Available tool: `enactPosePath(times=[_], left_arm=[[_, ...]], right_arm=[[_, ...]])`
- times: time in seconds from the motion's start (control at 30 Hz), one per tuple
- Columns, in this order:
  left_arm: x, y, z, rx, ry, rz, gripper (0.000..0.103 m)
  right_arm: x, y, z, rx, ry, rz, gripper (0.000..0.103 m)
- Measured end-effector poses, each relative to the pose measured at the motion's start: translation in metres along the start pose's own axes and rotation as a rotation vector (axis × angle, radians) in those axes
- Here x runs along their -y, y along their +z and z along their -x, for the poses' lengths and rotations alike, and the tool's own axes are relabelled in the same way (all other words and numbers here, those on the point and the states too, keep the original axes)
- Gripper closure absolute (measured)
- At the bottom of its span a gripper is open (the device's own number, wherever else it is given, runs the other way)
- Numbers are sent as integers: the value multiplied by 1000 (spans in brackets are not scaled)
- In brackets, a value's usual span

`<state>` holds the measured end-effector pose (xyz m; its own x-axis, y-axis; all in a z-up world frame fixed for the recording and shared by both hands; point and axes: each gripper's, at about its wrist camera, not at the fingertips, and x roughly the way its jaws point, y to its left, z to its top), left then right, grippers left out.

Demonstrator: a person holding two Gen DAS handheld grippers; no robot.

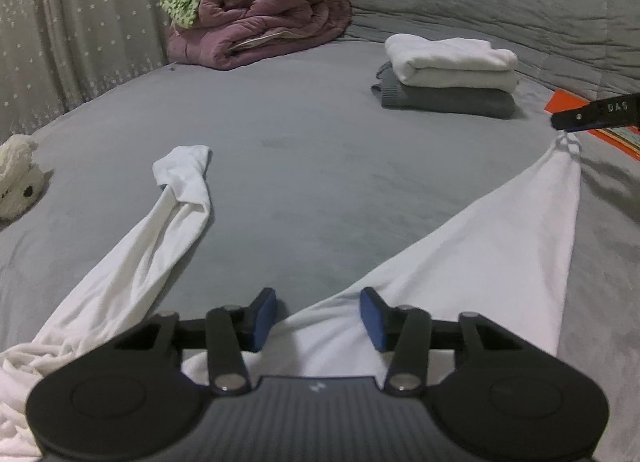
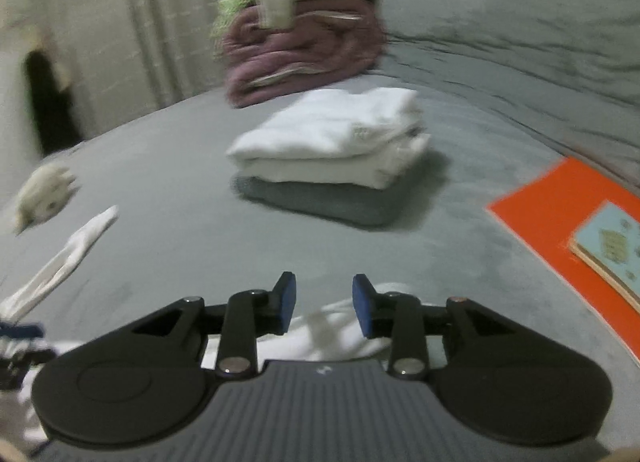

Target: Fold clothes

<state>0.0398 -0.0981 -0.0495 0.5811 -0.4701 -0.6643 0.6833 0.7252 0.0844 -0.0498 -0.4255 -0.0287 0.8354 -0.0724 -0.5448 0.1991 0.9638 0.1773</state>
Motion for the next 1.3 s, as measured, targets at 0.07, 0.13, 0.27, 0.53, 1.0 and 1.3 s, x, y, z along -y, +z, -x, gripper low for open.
enactPosePath(times=[0.07,0.13,0.27,0.53,1.0,1.3], left_arm=[[2,0,0,1,-5,-8,68],[6,-1,1,3,-11,-19,75],[11,-1,1,6,-19,-28,91],[22,-1,-1,13,12,-53,102],[17,8,10,126,121,5,102],[7,11,-7,137,266,41,102]], right_arm=[[-14,-3,-3,-13,36,86,67],[-27,-8,-6,-31,64,178,67],[-46,-20,-15,-73,87,311,67],[-64,-36,-32,-100,53,455,83],[-82,-25,-25,68,-27,445,102],[-104,-22,-62,95,-55,400,102]])
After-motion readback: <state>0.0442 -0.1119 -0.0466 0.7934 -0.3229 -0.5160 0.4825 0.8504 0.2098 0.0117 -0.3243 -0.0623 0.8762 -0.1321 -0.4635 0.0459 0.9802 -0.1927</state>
